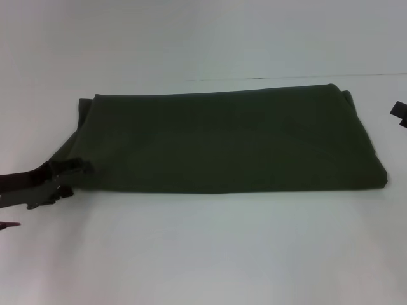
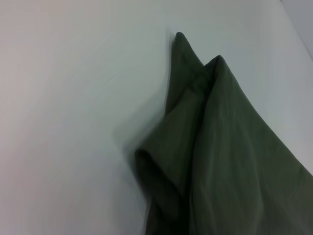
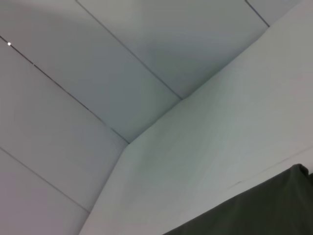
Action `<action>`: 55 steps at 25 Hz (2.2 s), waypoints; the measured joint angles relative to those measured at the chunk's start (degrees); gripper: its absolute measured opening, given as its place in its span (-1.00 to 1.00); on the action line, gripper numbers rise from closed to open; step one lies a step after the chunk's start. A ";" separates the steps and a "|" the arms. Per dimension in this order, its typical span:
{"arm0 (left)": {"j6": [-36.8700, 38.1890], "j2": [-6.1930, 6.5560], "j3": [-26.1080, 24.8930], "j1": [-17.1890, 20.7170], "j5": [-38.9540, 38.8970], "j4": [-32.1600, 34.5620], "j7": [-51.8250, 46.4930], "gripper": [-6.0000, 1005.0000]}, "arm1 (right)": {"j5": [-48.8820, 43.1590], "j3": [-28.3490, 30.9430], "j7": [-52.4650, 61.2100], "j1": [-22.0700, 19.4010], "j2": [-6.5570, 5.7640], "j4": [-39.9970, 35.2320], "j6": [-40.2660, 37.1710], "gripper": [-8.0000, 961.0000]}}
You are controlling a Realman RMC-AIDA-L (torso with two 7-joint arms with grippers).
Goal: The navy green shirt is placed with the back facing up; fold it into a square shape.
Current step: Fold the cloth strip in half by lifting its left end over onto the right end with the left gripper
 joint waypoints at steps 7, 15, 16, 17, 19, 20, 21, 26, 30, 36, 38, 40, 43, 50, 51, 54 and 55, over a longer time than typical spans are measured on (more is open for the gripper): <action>-1.82 0.18 0.17 -0.78 1.27 -0.68 -0.07 0.67 | 0.06 0.46 0.00 -0.03 0.03 -0.18 0.00 0.52; -1.86 0.66 0.18 -2.50 1.07 -1.29 0.30 0.66 | 0.07 0.85 0.00 -0.22 0.16 -0.30 -0.17 0.50; -1.67 0.74 0.18 -2.68 1.00 -1.27 0.35 0.66 | 0.07 0.87 0.00 -0.22 0.17 -0.31 -0.17 0.50; -1.59 0.78 0.18 -2.85 0.99 -1.25 0.39 0.66 | 0.07 0.88 0.00 -0.22 0.17 -0.33 -0.18 0.50; -1.46 0.83 0.19 -3.22 0.98 -1.12 0.46 0.66 | 0.07 0.89 0.00 -0.22 0.17 -0.33 -0.19 0.50; -1.47 0.88 0.18 -3.40 0.98 -1.09 0.48 0.66 | 0.06 0.88 0.00 -0.22 0.17 -0.33 -0.22 0.49; -1.47 0.92 0.18 -3.55 0.97 -1.05 0.50 0.66 | 0.07 0.88 0.00 -0.24 0.17 -0.32 -0.24 0.49; -1.15 1.09 0.18 -4.02 0.94 -0.58 0.89 0.66 | 0.06 0.92 0.00 -0.28 0.11 -0.27 -0.27 0.48; -0.91 1.05 0.18 -3.78 0.86 -0.48 1.92 0.65 | 0.06 0.96 -0.03 -0.30 0.09 -0.09 -0.25 0.48; -0.74 0.88 0.17 -3.26 0.86 -0.59 3.50 0.65 | 0.06 0.97 -0.19 -0.30 0.07 -0.09 -0.14 0.47; -0.95 0.83 -0.16 -2.97 0.86 -0.58 4.88 0.65 | 0.06 0.97 -0.18 -0.30 0.07 -0.18 -0.14 0.46; -1.24 0.82 -0.35 -2.78 0.86 -0.59 5.60 0.65 | 0.06 0.97 -0.17 -0.30 0.07 -0.23 -0.14 0.46; -1.55 0.76 -0.36 -2.38 0.86 -0.45 6.11 0.54 | 0.06 0.97 -0.20 -0.30 0.08 -0.24 -0.14 0.45; -2.50 0.64 -0.20 -2.18 0.87 -0.37 6.57 0.05 | 0.06 0.96 -0.39 -0.30 0.20 -0.24 -0.17 0.39; -2.56 0.64 -0.18 -2.18 0.88 -0.36 6.57 -0.04 | 0.06 0.96 -0.40 -0.30 0.23 -0.24 -0.18 0.39; -2.57 0.58 -0.17 -2.12 0.88 -0.36 6.60 -0.45 | 0.06 0.96 -0.45 -0.30 0.25 -0.26 -0.18 0.39; -2.58 0.56 -0.24 -2.01 0.88 -0.36 6.62 -0.60 | 0.06 0.96 -0.46 -0.30 0.25 -0.26 -0.18 0.39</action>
